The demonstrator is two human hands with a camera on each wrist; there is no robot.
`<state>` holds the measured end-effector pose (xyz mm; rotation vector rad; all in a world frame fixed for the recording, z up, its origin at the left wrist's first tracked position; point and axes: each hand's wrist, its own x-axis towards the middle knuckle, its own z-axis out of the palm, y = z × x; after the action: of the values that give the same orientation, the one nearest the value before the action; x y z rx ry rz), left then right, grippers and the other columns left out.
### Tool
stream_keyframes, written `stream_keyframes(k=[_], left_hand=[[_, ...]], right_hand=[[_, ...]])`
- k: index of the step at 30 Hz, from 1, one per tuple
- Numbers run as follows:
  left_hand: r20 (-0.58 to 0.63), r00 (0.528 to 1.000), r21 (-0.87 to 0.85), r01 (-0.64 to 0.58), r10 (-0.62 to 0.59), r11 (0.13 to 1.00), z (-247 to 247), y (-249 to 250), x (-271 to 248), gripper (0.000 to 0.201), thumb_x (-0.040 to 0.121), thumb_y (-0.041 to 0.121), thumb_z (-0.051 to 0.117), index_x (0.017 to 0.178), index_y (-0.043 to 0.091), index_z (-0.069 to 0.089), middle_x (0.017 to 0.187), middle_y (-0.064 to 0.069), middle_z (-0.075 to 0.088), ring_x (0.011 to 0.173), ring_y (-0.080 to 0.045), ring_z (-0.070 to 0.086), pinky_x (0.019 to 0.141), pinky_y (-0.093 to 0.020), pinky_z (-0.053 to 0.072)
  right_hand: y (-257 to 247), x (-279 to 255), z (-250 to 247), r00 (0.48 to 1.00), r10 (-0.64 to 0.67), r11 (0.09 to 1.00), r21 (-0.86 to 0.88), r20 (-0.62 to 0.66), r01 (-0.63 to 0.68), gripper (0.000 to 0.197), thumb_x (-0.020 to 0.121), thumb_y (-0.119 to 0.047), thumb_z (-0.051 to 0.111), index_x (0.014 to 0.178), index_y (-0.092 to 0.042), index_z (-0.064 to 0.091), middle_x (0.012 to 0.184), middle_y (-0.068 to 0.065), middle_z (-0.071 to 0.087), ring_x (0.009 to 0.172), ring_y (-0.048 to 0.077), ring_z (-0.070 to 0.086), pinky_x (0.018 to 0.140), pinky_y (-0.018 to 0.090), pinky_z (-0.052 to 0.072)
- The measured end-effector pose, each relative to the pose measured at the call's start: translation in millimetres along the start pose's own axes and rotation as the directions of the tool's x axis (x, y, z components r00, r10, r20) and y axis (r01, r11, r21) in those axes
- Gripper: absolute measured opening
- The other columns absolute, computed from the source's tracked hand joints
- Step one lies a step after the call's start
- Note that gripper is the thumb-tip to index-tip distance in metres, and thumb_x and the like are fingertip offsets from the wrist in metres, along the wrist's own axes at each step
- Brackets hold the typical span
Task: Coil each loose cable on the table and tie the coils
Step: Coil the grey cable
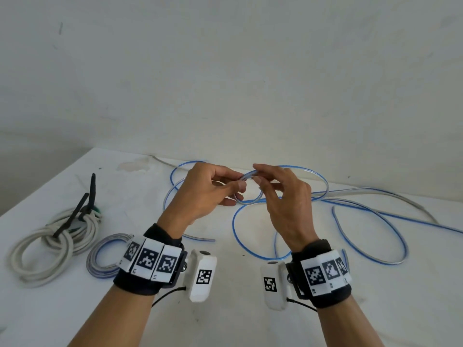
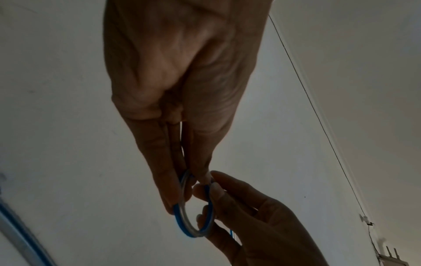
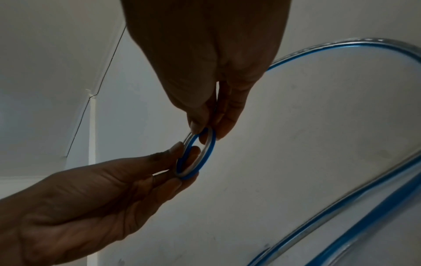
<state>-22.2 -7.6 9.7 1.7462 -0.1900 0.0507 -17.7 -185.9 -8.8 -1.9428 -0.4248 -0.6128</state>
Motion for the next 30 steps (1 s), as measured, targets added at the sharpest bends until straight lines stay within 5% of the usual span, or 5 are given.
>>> stream_keyframes(k=[7,11,15,20,30], left_hand=[[-0.032,0.999,0.037,-0.018,0.019,0.999,-3.3,0.7,0.4,0.016,0.09,0.012,0.075,0.104,0.005,0.076,0.086,-0.012,0.077,0.077,-0.026,0.076,0.072,-0.032,0.062],[-0.069,0.997,-0.001,-0.044,0.044,0.999,-6.2,1.2,1.5,0.014,0.091,0.01,0.074,0.104,0.006,0.076,0.086,-0.01,0.078,0.077,-0.024,0.077,0.072,-0.029,0.062],[-0.096,0.992,-0.125,-0.089,0.077,0.988,-12.8,5.0,0.5,0.015,0.093,0.01,0.07,0.106,0.004,0.075,0.086,-0.012,0.077,0.081,-0.024,0.076,0.074,-0.032,0.062],[-0.102,0.995,-0.383,-0.054,0.016,0.922,-12.1,10.1,-0.8,0.022,0.095,0.011,0.066,0.112,-0.003,0.071,0.091,-0.013,0.075,0.085,-0.025,0.075,0.076,-0.031,0.061],[-0.002,0.996,-0.315,-0.08,0.084,0.946,-6.9,10.2,-1.8,0.028,0.093,0.008,0.069,0.121,0.005,0.07,0.111,-0.02,0.073,0.102,-0.028,0.072,0.089,-0.037,0.06]], right_hand=[[2.3,-0.5,-1.8,0.993,-0.115,0.963,-0.244,0.01,0.114,0.021,0.096,-0.025,0.07,0.115,-0.029,0.075,0.088,-0.012,0.06,0.091,0.016,0.054,0.084,0.036,0.048],[2.3,0.3,-1.0,0.967,-0.244,0.875,-0.448,-0.075,0.186,0.019,0.096,-0.029,0.07,0.114,-0.032,0.076,0.106,-0.003,0.056,0.097,0.018,0.047,0.087,0.033,0.037],[-1.0,1.5,-4.5,0.994,-0.075,0.997,-0.02,-0.083,0.074,0.02,0.097,-0.013,0.068,0.112,-0.022,0.077,0.101,-0.009,0.074,0.089,0.009,0.069,0.082,0.033,0.055],[-20.5,-2.0,1.5,0.979,0.167,0.911,0.398,-0.118,-0.108,0.013,0.095,-0.012,0.07,0.107,-0.014,0.077,0.089,0.0,0.076,0.078,0.019,0.073,0.059,0.027,0.058],[-15.7,2.6,-10.5,0.996,0.088,0.963,0.26,-0.033,-0.076,0.014,0.093,-0.016,0.074,0.105,-0.021,0.079,0.089,-0.013,0.075,0.077,0.011,0.065,0.059,0.033,0.054]])
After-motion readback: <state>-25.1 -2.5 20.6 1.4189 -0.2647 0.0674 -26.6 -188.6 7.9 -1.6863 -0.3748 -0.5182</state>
